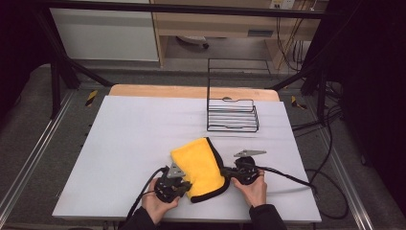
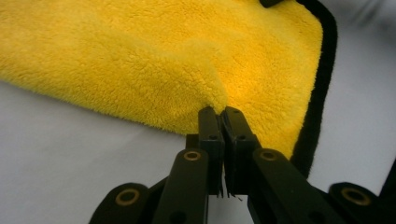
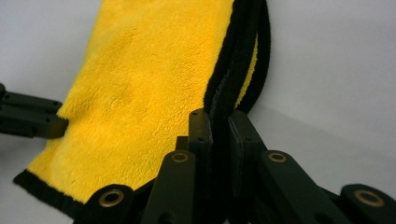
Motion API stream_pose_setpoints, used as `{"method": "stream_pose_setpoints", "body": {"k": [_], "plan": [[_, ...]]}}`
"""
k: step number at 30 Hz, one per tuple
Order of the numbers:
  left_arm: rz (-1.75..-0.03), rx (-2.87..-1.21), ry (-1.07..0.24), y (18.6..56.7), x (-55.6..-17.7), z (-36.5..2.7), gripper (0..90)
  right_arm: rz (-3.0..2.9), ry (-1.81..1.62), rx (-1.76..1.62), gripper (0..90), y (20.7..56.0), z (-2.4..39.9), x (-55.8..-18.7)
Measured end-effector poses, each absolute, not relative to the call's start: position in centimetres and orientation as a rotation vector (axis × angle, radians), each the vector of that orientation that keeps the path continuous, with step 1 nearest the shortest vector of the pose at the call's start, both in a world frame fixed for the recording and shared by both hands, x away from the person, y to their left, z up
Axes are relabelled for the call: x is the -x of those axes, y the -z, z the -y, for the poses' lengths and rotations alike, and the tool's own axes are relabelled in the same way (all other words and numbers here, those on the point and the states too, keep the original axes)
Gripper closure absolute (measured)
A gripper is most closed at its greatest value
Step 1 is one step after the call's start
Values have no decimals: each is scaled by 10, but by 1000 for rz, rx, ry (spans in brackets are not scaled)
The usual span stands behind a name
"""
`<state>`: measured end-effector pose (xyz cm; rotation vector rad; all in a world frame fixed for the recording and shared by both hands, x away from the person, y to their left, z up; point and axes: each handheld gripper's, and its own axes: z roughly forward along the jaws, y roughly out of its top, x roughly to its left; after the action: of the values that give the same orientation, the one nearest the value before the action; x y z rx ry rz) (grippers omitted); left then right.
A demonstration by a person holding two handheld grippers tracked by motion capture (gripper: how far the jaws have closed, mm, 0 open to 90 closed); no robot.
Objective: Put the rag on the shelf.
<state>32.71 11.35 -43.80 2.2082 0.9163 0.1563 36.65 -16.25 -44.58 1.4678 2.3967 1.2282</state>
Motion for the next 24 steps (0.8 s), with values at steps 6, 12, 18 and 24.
{"method": "stream_pose_setpoints", "body": {"k": [6,12,18,24], "plan": [[-887,-2250,-172,431,-331,-140,870,-2323,-1244,-1571,802,447,141,-343],[-836,-2293,-186,431,-335,-154,870,-2265,-1267,-1579,790,450,125,-325],[-797,-2273,-210,436,-333,-156,852,-2267,-1235,-1485,600,452,127,-327],[-844,-2159,-273,427,-336,-174,588,-2297,-1256,-1318,325,443,141,-341]]}}
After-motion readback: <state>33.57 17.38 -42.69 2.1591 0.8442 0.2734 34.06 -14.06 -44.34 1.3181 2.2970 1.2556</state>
